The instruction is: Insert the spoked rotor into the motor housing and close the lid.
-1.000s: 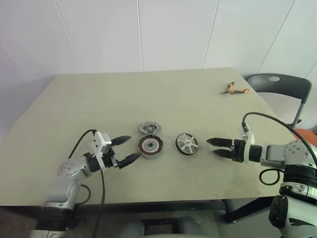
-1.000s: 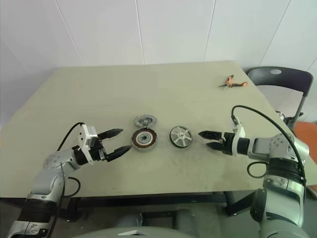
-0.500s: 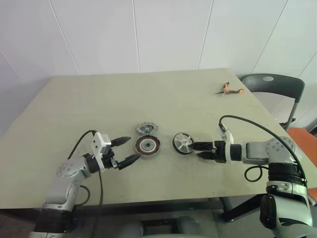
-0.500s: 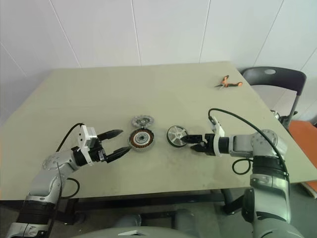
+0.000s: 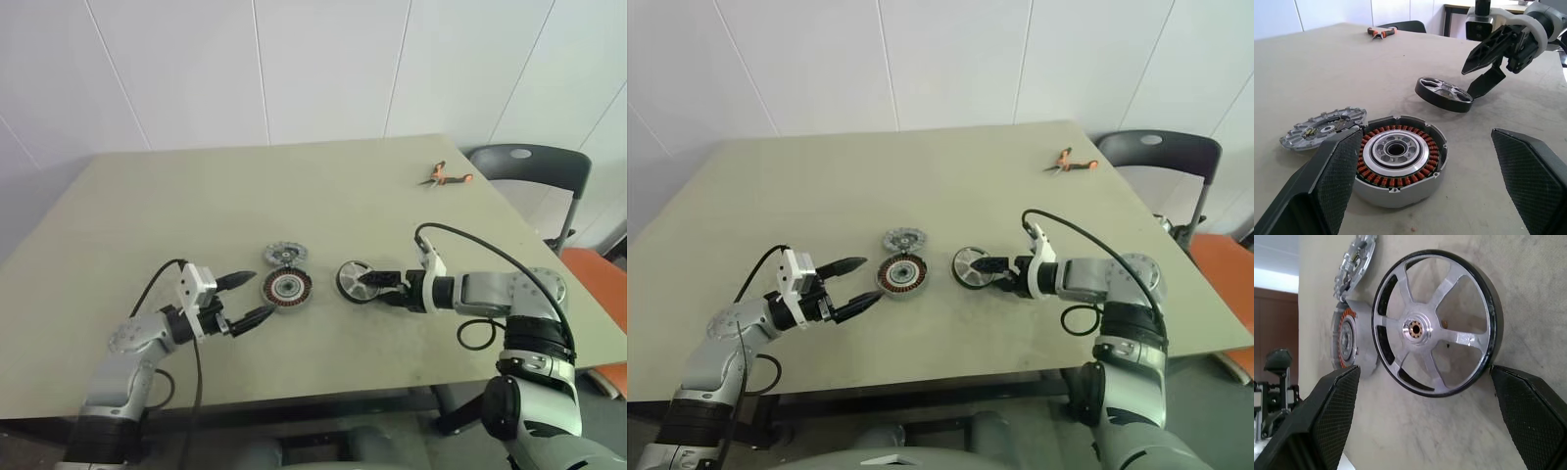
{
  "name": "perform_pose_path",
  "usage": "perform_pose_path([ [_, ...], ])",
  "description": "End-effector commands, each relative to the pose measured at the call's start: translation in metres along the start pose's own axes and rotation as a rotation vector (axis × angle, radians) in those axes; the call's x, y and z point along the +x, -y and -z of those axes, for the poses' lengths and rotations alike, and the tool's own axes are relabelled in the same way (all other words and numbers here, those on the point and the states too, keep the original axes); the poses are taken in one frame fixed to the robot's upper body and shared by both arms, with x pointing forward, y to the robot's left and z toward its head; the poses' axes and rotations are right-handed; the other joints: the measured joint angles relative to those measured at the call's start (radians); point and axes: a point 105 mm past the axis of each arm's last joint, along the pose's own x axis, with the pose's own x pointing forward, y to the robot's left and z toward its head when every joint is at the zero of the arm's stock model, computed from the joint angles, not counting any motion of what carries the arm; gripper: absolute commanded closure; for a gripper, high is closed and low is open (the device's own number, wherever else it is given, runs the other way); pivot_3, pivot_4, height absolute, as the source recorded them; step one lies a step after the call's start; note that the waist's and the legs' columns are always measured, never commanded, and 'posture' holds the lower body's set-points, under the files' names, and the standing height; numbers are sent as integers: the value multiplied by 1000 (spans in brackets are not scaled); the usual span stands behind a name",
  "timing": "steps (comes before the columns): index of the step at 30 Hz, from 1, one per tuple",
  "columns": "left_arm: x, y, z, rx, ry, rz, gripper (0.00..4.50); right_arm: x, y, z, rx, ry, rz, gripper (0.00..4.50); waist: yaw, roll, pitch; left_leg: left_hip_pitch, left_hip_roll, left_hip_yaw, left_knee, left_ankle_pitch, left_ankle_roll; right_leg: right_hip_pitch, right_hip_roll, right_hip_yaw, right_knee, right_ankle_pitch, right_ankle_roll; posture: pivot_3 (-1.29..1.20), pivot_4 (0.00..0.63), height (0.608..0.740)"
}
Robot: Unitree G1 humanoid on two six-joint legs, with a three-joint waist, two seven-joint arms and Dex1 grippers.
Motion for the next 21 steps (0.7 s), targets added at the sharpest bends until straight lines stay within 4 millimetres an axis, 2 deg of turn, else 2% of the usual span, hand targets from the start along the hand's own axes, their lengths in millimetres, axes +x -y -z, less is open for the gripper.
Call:
perform_pose_path([
  [1, -2, -2, -8, 35, 24, -7, 0, 10, -6, 6, 5, -31, -15, 46, 0, 0, 0, 0, 0, 0, 0, 0, 0, 0, 0, 0, 0, 0, 0, 0, 0, 740],
  [3, -2, -2, -9, 36, 23, -9, 0, 10, -5, 7, 9, -34, -12, 46, 0, 0, 0, 0, 0, 0, 0, 0, 0, 0, 0, 0, 0, 0, 0, 0, 0, 740],
  [6, -2, -3, -9, 36, 21, -11, 0, 10, -4, 7, 13, -34, -8, 610, 0, 1, 0, 0, 0, 0, 0, 0, 0, -1, 0, 0, 0, 0, 0, 0, 0, 740],
  [14, -2, -4, -8, 37, 20, -11, 0, 8, -4, 5, 21, -31, -10, 3338, 5, 4, 2, -4, 0, 0, -2, 0, 0, -8, 0, 0, -1, 3, -2, 0, 0, 740],
  [16, -1, -4, -8, 37, 19, -11, 0, 8, -4, 5, 24, -32, -13, 3815, 4, 4, 2, -3, 0, 1, -2, 0, 1, -7, -1, 0, -2, 3, -3, 0, 0, 740],
  [18, -1, -4, -8, 36, 18, -12, 0, 9, -4, 7, 23, -45, -20, 4103, 5, 4, 2, -2, 0, 0, -2, 0, 1, -5, 0, 0, -2, 1, 0, 0, 0, 740],
  [21, -2, -5, -7, 35, 15, -13, 0, 9, -4, 9, 21, -54, -23, 4104, 4, 4, 2, -2, 0, 0, -1, 0, 1, -5, 0, 0, -2, 0, 0, 0, 0, 740],
])
